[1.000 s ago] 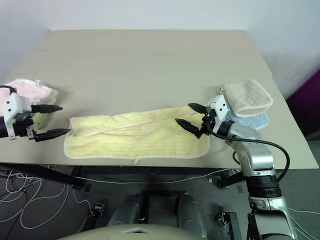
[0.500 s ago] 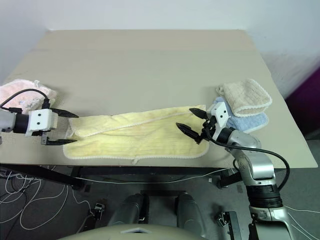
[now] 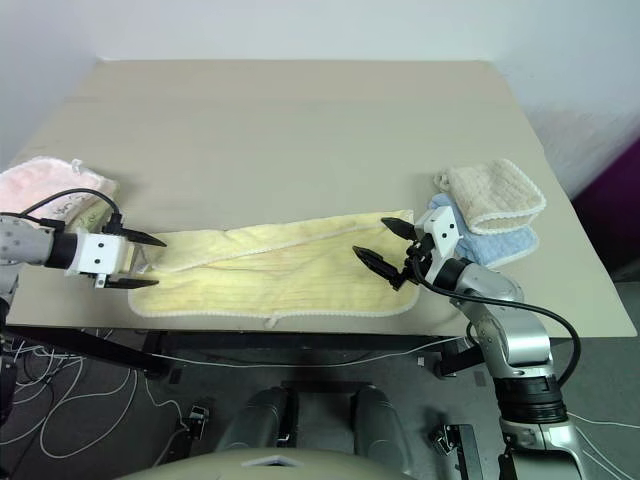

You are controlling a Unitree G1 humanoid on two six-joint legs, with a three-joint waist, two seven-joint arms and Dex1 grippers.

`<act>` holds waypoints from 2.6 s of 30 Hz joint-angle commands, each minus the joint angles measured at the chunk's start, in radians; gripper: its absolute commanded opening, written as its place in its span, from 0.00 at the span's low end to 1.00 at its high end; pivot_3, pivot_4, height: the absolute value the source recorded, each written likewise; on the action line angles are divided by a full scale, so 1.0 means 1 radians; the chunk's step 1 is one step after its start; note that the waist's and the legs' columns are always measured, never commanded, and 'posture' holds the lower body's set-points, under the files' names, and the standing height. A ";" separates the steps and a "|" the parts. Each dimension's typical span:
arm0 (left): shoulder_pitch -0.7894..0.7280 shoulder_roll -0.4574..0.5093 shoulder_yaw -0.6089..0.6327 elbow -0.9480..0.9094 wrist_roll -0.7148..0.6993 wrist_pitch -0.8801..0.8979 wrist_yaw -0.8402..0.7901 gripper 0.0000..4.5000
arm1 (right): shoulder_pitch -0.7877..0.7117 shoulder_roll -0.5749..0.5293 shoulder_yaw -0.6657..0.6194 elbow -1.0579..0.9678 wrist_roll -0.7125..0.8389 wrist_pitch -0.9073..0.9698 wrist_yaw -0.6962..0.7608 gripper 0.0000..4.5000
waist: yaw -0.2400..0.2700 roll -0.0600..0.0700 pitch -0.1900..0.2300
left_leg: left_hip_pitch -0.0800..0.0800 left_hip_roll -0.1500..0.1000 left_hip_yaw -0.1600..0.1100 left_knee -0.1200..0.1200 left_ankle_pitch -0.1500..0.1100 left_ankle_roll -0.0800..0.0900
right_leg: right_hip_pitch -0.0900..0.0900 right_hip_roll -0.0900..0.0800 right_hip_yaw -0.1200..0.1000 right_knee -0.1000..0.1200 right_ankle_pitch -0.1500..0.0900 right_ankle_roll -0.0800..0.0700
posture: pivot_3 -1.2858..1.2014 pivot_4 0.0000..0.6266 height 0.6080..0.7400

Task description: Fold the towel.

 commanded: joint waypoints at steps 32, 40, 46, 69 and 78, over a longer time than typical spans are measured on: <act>0.230 -0.002 0.233 -0.365 -0.248 0.436 0.165 0.00 | -0.171 -0.184 0.068 0.107 -0.308 -0.212 0.007 1.00 | -0.002 0.000 0.000 | 0.000 0.001 0.000 0.002 0.000 0.001 | 0.000 0.000 0.000 0.002 0.000 0.000 | 0.52 0.24 1.00; 0.278 -0.031 0.266 -0.430 -0.266 0.486 0.241 0.00 | -0.327 -0.254 0.190 0.448 -0.624 -0.569 -0.103 1.00 | -0.004 0.000 0.000 | 0.000 0.000 0.001 0.003 0.000 0.000 | -0.001 0.000 0.001 0.003 0.000 0.000 | 0.52 0.24 1.00; 0.315 -0.043 0.273 -0.473 -0.268 0.499 0.268 0.00 | -0.422 -0.256 0.251 0.674 -0.763 -0.752 -0.191 1.00 | -0.004 0.000 0.000 | 0.000 0.000 0.003 0.002 0.000 0.000 | -0.002 0.000 0.002 0.004 0.000 0.000 | 0.52 0.24 1.00; 0.375 -0.056 0.286 -0.508 -0.271 0.503 0.317 0.00 | -0.480 -0.246 0.306 0.799 -0.841 -0.909 -0.220 0.01 | -0.005 0.000 0.000 | 0.000 0.000 0.003 0.002 0.000 0.000 | -0.002 0.000 0.002 0.004 0.000 0.000 | 0.52 0.24 1.00; 0.250 -0.094 0.392 -0.463 -0.379 0.657 0.412 0.00 | -0.559 -0.287 0.180 0.702 -0.686 -0.798 -0.140 0.01 | 0.000 0.001 0.002 | 0.000 0.000 0.002 0.003 0.000 0.000 | -0.002 -0.001 0.002 0.005 0.000 0.000 | 0.52 0.24 1.00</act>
